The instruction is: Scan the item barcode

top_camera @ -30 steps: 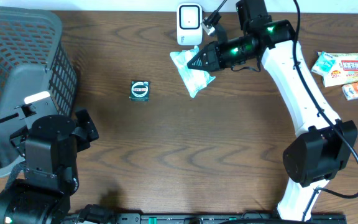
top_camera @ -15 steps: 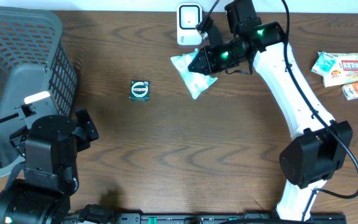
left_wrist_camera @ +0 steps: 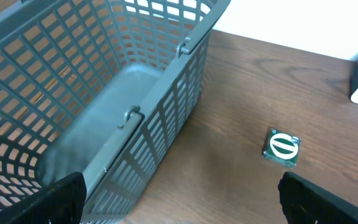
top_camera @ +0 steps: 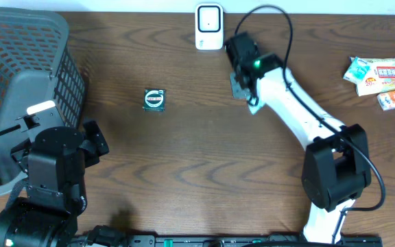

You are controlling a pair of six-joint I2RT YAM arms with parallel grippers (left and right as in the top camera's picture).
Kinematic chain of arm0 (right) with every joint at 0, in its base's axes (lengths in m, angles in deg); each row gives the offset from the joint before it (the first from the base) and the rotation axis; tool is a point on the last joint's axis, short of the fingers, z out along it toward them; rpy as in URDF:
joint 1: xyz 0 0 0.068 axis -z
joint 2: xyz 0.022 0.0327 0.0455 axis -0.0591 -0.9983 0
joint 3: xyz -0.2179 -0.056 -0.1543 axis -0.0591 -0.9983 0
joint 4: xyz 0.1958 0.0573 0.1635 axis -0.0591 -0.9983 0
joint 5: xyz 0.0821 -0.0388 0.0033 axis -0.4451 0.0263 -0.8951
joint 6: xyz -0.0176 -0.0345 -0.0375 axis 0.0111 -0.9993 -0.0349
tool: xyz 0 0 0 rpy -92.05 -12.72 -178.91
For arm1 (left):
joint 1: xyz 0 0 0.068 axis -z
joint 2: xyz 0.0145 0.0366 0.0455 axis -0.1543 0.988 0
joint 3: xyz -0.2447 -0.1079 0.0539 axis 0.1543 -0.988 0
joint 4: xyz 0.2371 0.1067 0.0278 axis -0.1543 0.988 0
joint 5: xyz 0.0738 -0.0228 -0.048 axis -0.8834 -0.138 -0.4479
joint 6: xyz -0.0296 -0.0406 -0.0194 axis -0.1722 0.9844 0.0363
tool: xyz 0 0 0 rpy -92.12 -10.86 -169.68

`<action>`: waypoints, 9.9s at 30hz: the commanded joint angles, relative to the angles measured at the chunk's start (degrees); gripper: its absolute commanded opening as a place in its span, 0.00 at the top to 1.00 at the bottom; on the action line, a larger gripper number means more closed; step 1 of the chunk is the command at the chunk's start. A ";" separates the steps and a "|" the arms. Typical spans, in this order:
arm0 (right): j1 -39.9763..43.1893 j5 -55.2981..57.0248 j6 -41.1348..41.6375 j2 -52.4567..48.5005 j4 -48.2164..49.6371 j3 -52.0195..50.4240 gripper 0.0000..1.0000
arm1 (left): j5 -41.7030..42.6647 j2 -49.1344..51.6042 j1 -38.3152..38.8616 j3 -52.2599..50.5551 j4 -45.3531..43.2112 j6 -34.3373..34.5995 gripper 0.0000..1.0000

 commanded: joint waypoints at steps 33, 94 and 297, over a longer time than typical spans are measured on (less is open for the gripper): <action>-14.05 13.77 -1.44 1.27 15.39 -15.96 0.66 | -0.48 0.02 -0.13 0.55 0.11 0.11 0.02; -1.11 -17.20 -12.66 0.33 30.40 -0.98 0.99 | -0.50 0.02 -0.13 0.55 0.13 0.11 0.02; 0.20 -9.70 -8.74 -27.43 49.09 31.67 0.99 | -0.50 0.02 -0.13 0.55 0.11 0.09 0.02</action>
